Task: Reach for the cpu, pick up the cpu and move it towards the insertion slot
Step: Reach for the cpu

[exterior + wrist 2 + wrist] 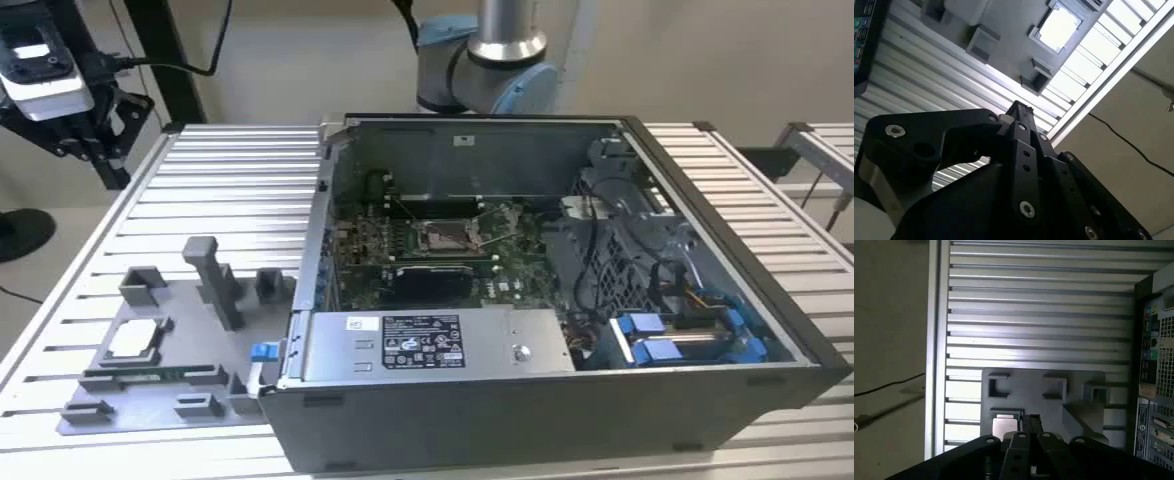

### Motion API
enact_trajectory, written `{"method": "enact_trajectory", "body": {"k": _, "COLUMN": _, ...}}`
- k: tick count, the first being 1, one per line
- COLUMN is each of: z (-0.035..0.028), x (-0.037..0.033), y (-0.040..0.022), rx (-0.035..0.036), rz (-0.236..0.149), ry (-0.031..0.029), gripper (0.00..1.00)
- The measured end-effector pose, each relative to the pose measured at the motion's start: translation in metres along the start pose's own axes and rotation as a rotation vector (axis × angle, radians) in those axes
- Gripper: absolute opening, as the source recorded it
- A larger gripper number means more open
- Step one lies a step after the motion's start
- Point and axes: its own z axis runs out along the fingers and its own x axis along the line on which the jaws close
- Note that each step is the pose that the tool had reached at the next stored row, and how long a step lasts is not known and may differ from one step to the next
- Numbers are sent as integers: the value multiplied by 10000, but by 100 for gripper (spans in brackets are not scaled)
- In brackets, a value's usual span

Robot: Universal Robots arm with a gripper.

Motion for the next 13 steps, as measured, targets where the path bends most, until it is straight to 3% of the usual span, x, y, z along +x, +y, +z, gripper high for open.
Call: {"method": "enact_trajectory", "body": {"k": 13, "z": -1, "x": 2, "y": -1, "rx": 1, "rz": 0, "ry": 2, "gripper": 0}}
